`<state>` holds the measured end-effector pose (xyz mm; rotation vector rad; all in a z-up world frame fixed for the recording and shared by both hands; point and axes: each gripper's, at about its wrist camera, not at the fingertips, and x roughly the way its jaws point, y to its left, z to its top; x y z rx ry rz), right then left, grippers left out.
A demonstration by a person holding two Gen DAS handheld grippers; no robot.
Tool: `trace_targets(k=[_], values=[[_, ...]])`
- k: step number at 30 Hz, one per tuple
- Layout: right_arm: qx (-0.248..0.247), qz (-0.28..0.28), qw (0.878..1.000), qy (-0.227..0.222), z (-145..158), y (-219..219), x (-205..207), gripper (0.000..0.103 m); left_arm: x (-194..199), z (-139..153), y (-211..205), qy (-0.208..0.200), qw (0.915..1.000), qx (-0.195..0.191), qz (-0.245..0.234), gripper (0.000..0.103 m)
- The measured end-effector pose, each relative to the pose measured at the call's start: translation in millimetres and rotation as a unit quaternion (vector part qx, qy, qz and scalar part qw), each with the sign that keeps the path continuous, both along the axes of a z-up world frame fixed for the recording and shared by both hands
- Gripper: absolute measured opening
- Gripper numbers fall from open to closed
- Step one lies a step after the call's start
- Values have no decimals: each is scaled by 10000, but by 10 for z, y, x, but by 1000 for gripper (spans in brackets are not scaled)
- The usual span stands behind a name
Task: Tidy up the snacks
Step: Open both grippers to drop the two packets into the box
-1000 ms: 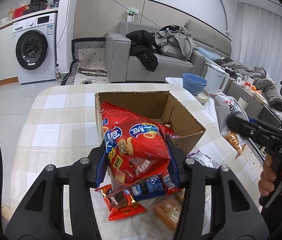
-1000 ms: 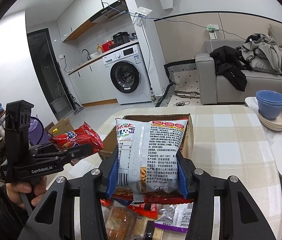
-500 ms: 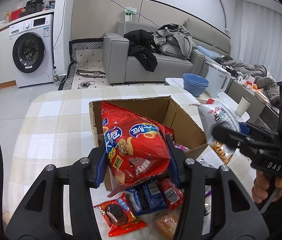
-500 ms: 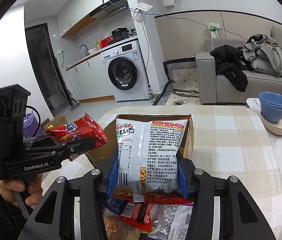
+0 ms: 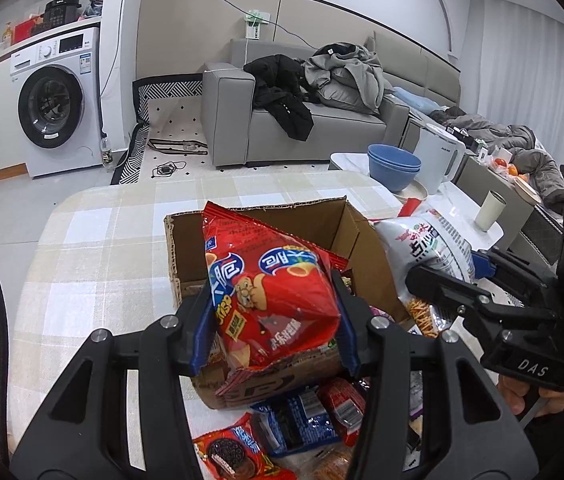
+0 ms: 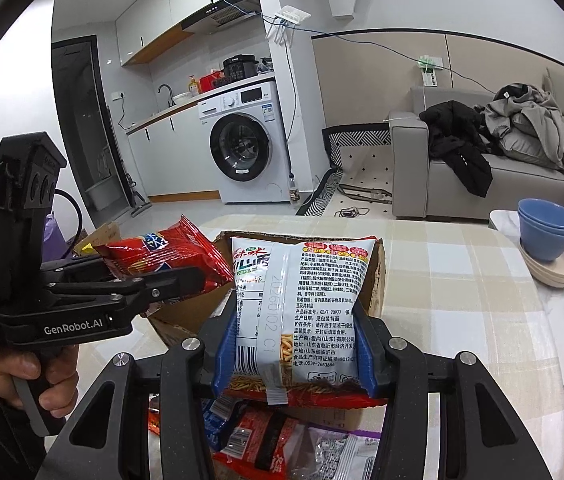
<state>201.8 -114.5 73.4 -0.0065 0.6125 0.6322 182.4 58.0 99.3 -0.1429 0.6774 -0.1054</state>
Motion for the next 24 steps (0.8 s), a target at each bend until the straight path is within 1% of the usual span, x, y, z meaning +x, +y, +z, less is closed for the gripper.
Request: trace_targets(k=[8,24], values=[[-94,-32,9999,-37,-65,47,101,49,121,-38,-85,8,10000,82,-35,47],[-204,-1,9998,-17,-154,127,275,49,483,-301,-128,315,9995,57,-40,47]])
